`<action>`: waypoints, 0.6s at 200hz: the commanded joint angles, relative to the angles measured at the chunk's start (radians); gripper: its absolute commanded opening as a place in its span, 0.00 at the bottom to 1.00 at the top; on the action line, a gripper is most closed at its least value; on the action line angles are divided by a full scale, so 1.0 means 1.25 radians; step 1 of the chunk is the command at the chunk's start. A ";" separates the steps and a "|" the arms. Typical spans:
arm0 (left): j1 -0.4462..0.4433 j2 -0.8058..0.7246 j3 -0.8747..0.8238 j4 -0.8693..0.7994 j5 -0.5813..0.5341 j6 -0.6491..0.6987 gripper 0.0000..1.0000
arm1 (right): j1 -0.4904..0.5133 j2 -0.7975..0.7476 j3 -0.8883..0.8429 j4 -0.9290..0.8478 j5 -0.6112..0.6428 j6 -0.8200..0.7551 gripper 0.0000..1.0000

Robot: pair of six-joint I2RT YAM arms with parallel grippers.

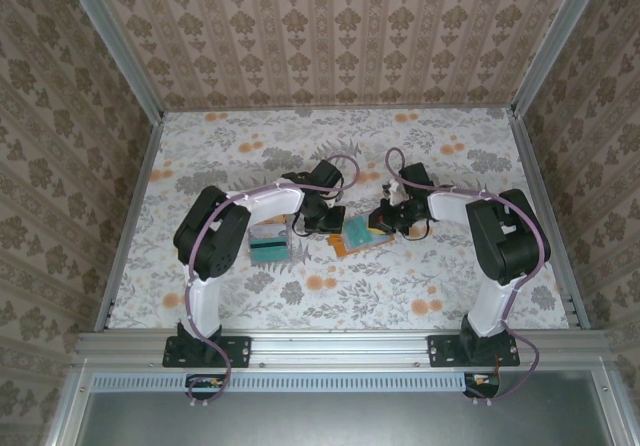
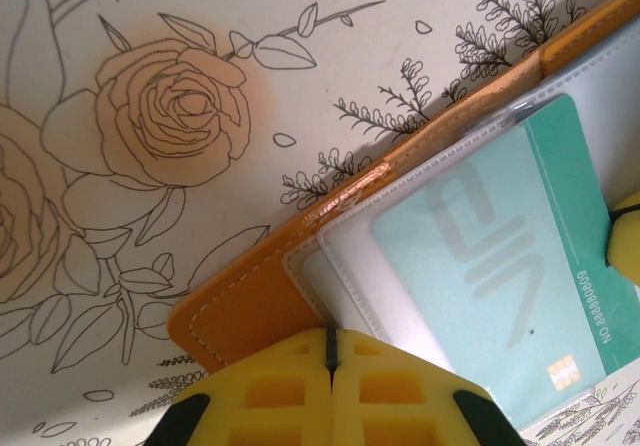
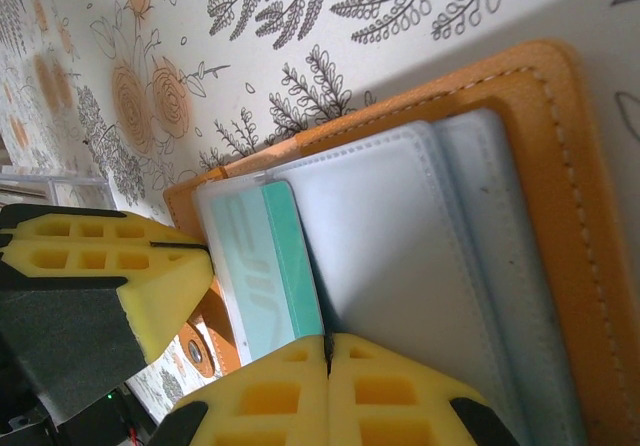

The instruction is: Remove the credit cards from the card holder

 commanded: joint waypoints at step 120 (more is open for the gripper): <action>0.000 0.023 0.008 -0.035 -0.013 0.021 0.00 | -0.105 -0.049 -0.021 -0.059 -0.049 -0.083 0.00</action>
